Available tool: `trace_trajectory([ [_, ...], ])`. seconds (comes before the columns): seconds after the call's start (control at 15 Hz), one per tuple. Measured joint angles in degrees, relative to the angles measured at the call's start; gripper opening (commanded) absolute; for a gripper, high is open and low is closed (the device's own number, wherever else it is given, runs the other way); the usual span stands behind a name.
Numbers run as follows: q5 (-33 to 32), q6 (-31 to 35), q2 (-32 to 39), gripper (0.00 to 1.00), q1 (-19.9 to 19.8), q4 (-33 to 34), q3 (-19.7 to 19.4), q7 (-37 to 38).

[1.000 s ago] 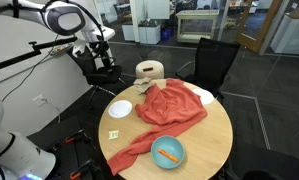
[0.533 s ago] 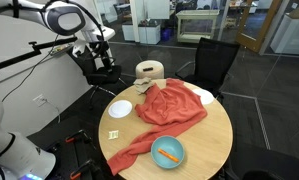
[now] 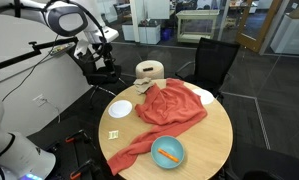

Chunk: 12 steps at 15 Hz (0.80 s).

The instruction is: Pick up the pen from the light blue bowl and put it on the table

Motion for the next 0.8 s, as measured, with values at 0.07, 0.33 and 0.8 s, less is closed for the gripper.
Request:
trace_trajectory([
  [0.07, -0.11, 0.00, 0.00, 1.00, -0.55, 0.00, -0.97, 0.00],
  [0.33, -0.21, 0.06, 0.05, 1.00, -3.85, -0.01, -5.62, -0.02],
  [0.8, -0.20, 2.70, 1.52, 1.00, -9.34, -0.19, -12.65, -0.12],
])
